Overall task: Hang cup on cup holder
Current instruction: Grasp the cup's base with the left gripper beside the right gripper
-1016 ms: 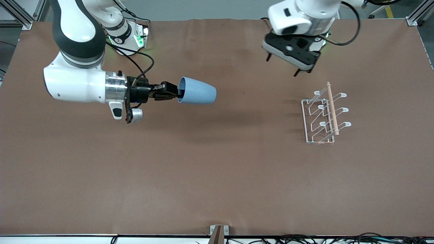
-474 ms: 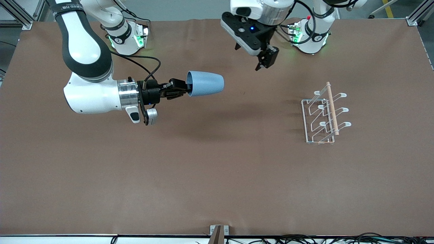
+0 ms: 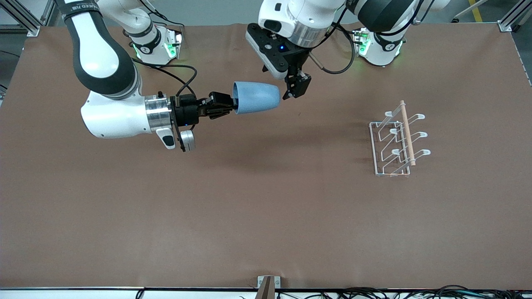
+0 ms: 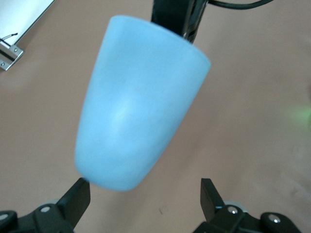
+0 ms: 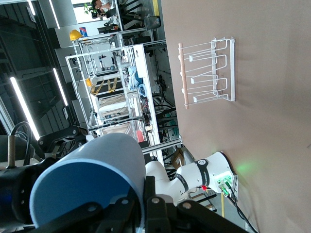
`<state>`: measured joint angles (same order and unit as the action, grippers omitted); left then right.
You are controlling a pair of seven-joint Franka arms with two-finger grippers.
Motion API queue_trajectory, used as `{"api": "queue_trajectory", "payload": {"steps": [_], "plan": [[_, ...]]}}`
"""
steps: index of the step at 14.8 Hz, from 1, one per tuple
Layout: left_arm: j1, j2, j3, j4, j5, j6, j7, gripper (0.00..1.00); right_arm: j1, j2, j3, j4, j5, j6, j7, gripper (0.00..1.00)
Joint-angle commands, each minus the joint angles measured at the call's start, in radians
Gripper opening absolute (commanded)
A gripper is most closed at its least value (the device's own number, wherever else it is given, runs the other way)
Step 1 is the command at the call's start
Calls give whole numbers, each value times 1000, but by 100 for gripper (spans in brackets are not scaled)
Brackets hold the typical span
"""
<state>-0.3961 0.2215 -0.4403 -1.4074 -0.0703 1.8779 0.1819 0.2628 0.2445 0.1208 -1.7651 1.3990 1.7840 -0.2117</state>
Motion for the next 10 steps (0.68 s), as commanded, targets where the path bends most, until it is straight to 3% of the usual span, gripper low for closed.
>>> {"api": "queue_trajectory", "payload": {"steps": [1,10], "plan": [[-7,4,-1,27,-9,1,40,100,9,-10,-6,-8,31,-5,-18,1],[5,13,5,27,0,41,166,100,9,-10,-6,-7,31,-5,-23,1]]}}
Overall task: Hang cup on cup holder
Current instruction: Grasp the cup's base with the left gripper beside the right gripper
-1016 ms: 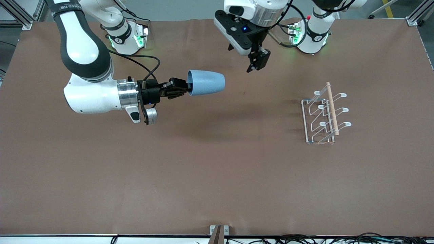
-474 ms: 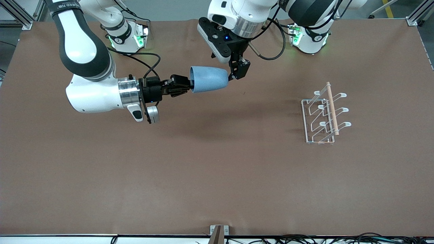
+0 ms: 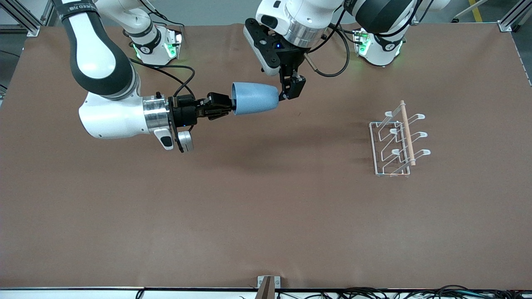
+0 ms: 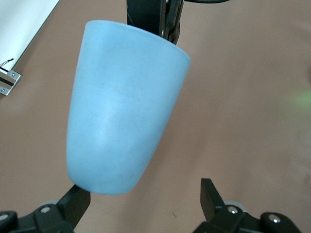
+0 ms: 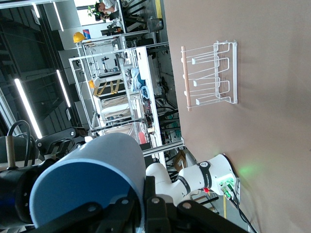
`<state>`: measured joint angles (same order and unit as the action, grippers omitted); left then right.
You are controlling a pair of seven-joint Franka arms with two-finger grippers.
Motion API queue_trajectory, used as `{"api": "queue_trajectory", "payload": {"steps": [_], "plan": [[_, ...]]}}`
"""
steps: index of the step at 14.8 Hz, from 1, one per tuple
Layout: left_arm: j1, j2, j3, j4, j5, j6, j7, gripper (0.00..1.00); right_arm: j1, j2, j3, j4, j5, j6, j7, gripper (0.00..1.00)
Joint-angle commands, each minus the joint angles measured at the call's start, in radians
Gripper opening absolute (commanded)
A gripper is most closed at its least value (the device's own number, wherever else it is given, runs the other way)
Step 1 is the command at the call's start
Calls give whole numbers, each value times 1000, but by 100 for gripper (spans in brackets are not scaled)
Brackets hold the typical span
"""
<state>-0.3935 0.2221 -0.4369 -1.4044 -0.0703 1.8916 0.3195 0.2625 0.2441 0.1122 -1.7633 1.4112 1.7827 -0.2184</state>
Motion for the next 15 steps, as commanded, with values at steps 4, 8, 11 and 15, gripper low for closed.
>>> {"api": "queue_trajectory", "payload": {"steps": [4,8,11,15], "plan": [[7,13,6,25,13,44,30,100,9,-9,3,-10,19,-3,-18,2],[10,16,7,24,18,75,29,100,9,-9,3,-10,19,-3,-19,2],[1,31,7,24,18,87,29,100,9,-9,3,-10,19,-3,-19,2],[-7,69,4,24,23,132,52,100,12,-9,3,-8,19,-2,-19,3]]}}
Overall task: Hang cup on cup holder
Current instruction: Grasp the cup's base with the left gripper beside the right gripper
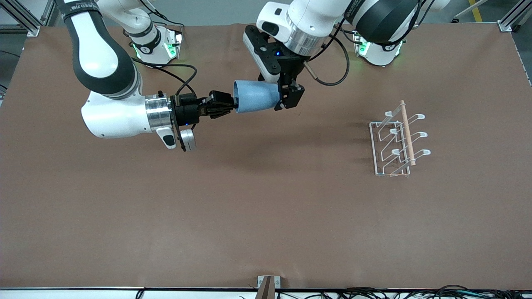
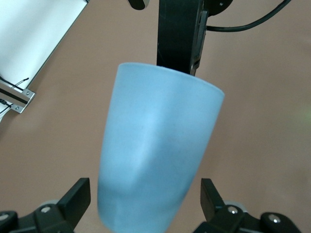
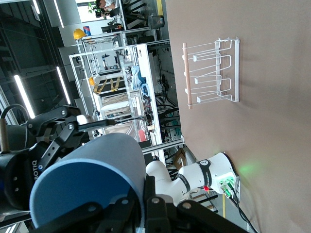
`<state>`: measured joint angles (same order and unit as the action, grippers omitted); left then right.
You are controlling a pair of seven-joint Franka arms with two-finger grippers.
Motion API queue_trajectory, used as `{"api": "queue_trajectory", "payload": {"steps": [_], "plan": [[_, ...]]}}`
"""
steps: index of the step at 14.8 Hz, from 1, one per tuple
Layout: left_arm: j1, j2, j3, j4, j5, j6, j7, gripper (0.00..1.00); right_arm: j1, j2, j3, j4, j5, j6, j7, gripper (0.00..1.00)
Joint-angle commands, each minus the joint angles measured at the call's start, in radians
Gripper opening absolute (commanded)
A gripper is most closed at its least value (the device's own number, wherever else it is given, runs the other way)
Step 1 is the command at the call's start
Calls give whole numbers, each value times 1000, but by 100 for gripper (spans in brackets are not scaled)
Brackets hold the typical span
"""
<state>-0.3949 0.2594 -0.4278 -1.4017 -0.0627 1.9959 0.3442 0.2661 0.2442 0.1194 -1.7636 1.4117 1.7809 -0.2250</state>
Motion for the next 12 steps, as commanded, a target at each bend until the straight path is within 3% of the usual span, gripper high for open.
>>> {"api": "queue_trajectory", "payload": {"steps": [1,7,12], "plan": [[-5,37,-6,21,15,38,39,100,8,-11,-4,-8,18,0,-13,3],[-7,50,-8,21,15,43,56,87,8,-11,-6,-10,18,-1,-13,4],[-5,63,-8,20,17,43,113,54,8,-11,-6,-10,18,-1,-13,4]]}}
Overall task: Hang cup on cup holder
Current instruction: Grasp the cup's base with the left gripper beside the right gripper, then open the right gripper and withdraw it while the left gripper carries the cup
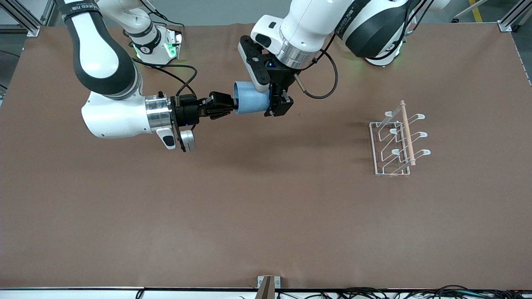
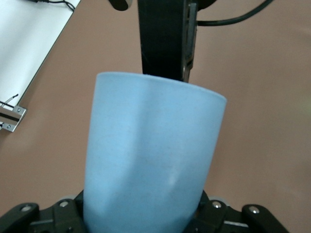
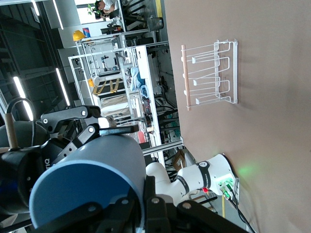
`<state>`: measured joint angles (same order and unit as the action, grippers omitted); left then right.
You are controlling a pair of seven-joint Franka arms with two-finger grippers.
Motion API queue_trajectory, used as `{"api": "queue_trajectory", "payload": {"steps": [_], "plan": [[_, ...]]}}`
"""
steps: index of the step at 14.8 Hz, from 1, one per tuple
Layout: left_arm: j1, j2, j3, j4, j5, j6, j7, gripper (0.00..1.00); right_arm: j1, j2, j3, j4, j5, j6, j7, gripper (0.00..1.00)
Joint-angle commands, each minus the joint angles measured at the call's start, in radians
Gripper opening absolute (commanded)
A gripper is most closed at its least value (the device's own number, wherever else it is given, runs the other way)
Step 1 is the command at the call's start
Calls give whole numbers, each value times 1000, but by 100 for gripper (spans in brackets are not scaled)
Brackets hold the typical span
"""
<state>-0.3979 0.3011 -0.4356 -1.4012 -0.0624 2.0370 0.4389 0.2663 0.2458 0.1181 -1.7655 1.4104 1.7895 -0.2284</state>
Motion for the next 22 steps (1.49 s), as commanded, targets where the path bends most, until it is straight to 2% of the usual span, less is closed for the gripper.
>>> {"api": "queue_trajectory", "payload": {"steps": [1,3,4,5,6,8,10,14,18,20,22], "plan": [[-2,20,0,19,16,2,18,49,8,-13,-5,-8,19,-10,-9,5],[-1,20,2,19,18,0,18,49,8,-13,-5,-8,18,-10,-8,7],[4,18,2,19,18,-7,18,49,7,-13,-5,-8,19,-13,3,16],[7,18,3,19,21,-12,20,49,4,-14,-5,-8,18,-12,-3,70],[8,16,5,19,33,-14,21,49,1,-16,-6,-6,12,-12,0,99],[10,13,3,19,68,-43,21,49,-10,-16,-12,-8,-1,-12,-2,100],[14,10,5,19,90,-93,21,49,-41,-17,-14,-12,-51,-9,-2,100],[19,7,6,19,202,-239,29,49,-143,-19,-14,-17,-270,-9,0,100],[56,13,8,8,338,-423,119,50,-263,-31,-15,-57,-502,-9,1,100],[70,18,8,2,465,-522,150,50,-338,-43,-15,-55,-670,-10,1,100],[79,18,8,-30,522,-587,161,50,-392,-86,-15,-57,-808,-12,1,100]]}}
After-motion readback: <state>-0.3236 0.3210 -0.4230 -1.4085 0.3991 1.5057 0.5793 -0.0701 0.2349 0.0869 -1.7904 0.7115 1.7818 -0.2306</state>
